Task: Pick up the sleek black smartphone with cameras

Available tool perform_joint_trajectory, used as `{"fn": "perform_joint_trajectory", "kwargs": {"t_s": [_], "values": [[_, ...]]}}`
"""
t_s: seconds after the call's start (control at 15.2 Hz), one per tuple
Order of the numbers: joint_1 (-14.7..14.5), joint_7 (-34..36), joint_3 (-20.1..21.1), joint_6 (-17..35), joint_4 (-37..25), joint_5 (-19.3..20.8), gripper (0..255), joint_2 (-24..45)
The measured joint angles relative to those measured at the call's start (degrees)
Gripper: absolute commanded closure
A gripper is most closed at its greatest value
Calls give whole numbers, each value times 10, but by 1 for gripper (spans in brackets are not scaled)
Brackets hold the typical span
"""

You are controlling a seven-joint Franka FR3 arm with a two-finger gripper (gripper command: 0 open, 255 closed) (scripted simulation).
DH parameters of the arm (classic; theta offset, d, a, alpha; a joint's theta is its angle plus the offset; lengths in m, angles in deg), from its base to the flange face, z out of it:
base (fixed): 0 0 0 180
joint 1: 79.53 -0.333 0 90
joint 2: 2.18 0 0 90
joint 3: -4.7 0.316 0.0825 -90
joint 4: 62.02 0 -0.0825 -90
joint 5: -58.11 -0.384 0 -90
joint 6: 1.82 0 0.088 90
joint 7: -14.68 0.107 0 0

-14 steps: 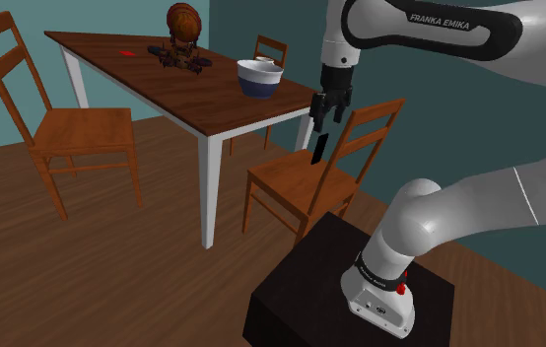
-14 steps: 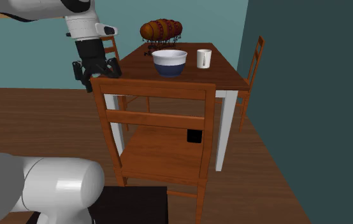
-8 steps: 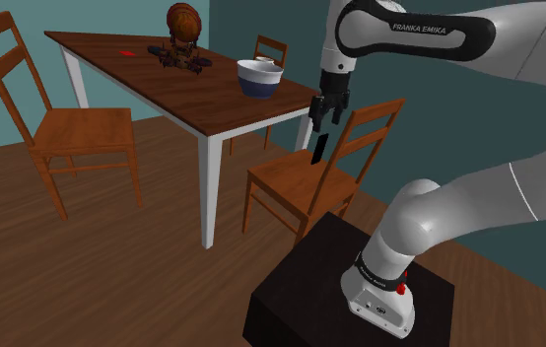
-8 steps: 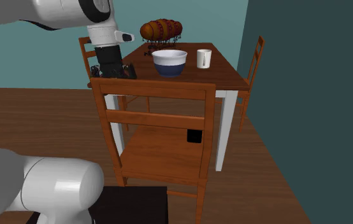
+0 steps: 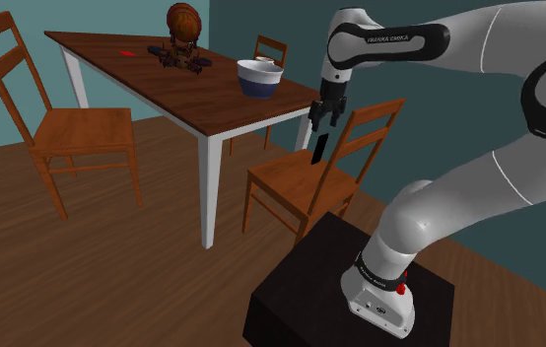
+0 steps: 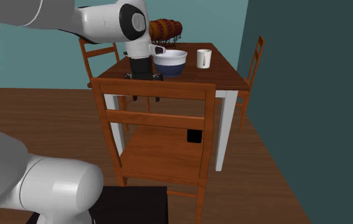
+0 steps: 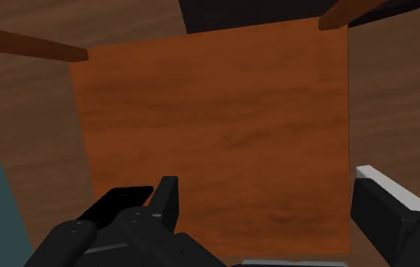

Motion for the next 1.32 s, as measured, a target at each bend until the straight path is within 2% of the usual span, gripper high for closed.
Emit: {"fn": "perform_joint_trajectory", "kwargs": {"t_s": [0.53,0.86,1.06,1.32], "values": [[21,-60,-83,100,-44,-18,0,125],[33,-115,-131,147,-96,-61,0,219],[45,-157,-156,167,-140,-103,0,287],[54,-181,-165,191,-152,-132,0,328]]}}
